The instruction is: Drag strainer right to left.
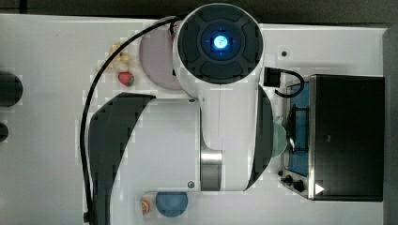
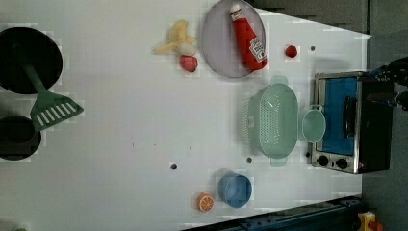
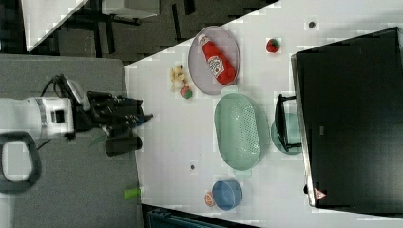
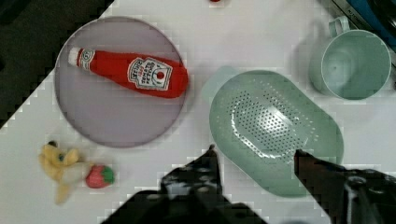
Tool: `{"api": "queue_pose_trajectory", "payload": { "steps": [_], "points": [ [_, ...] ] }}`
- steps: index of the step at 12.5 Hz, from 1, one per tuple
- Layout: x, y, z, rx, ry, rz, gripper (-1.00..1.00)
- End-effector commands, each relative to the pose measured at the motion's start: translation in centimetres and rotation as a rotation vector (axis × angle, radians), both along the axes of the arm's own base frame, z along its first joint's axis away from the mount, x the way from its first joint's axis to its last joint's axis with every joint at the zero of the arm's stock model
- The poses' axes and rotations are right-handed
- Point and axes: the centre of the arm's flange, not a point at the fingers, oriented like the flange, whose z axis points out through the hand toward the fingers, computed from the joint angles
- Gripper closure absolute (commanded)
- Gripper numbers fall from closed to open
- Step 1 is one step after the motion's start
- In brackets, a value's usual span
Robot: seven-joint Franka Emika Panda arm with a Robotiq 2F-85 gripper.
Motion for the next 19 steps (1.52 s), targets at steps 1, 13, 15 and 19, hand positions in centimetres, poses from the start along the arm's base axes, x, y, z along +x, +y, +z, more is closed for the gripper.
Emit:
{"api": "queue_pose_trajectory", "payload": {
  "steps": [1,13,15,19],
  "points": [
    [-19.2,-4.0,5.8,0.010,0.011,-0.149,-0.60],
    [-11.2,-3.3,-12.9,-0.007,0.022,-0.326,-1.00],
    [-9.7,-3.2,-18.1,-0.008,-0.003,-0.395,-1.00],
    [-7.5,-2.7,-27.0,-0.016,-0.011,-0.474,-1.00]
  ]
}}
